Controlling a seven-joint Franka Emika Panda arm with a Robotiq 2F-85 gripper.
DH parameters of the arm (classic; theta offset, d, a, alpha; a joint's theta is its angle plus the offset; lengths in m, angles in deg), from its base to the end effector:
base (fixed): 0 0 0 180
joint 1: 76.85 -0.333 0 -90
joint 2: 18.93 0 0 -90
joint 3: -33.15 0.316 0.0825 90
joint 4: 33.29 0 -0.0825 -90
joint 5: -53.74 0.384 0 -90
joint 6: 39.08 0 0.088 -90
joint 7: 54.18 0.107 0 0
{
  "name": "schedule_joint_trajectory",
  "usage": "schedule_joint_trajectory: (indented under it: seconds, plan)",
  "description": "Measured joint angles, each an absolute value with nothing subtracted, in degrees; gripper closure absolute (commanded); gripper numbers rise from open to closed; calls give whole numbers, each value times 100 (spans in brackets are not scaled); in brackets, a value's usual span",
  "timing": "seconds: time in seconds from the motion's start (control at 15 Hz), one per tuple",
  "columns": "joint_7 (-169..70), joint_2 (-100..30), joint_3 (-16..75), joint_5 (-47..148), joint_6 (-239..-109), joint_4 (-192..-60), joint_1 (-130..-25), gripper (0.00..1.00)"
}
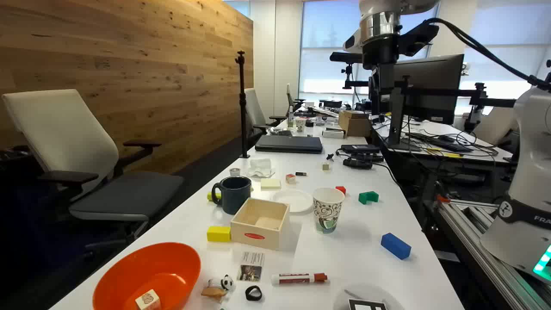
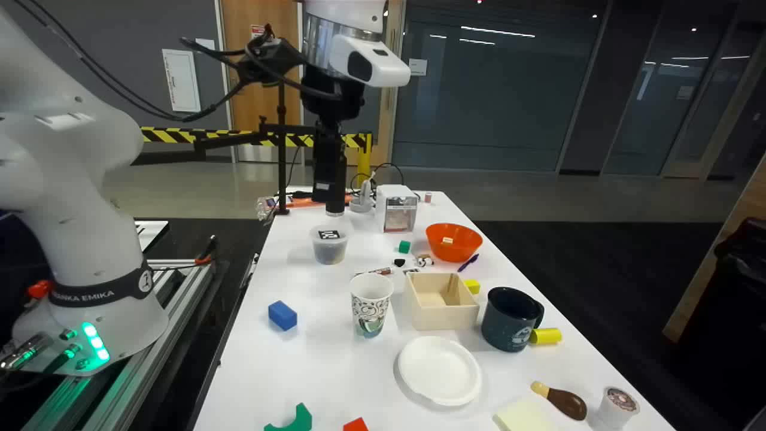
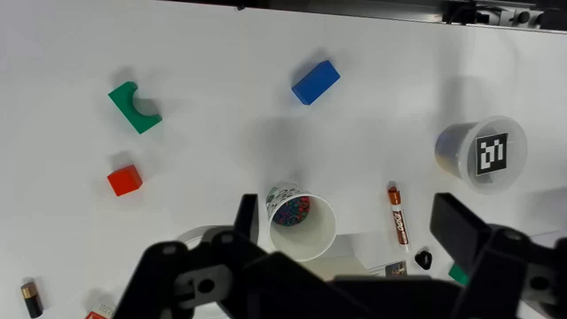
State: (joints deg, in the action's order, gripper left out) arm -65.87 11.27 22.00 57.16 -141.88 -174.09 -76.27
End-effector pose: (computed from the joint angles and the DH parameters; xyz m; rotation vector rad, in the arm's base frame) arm 0.3672 -0.0747 0.4687 -2.9576 -0.0219 0.1679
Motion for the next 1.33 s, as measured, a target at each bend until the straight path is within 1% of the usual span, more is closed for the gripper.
schedule_joint_trajectory:
  seconds: [0.6, 1.13, 1.33]
  plan:
    - [-6586, 1025, 2219, 5716, -14310, -17526, -7601, 0]
    - [-6877, 160, 2325, 5935, -16490, -18673, -7696, 0]
    - [-7060, -42, 2357, 6109, -16871, -18784, -7808, 0]
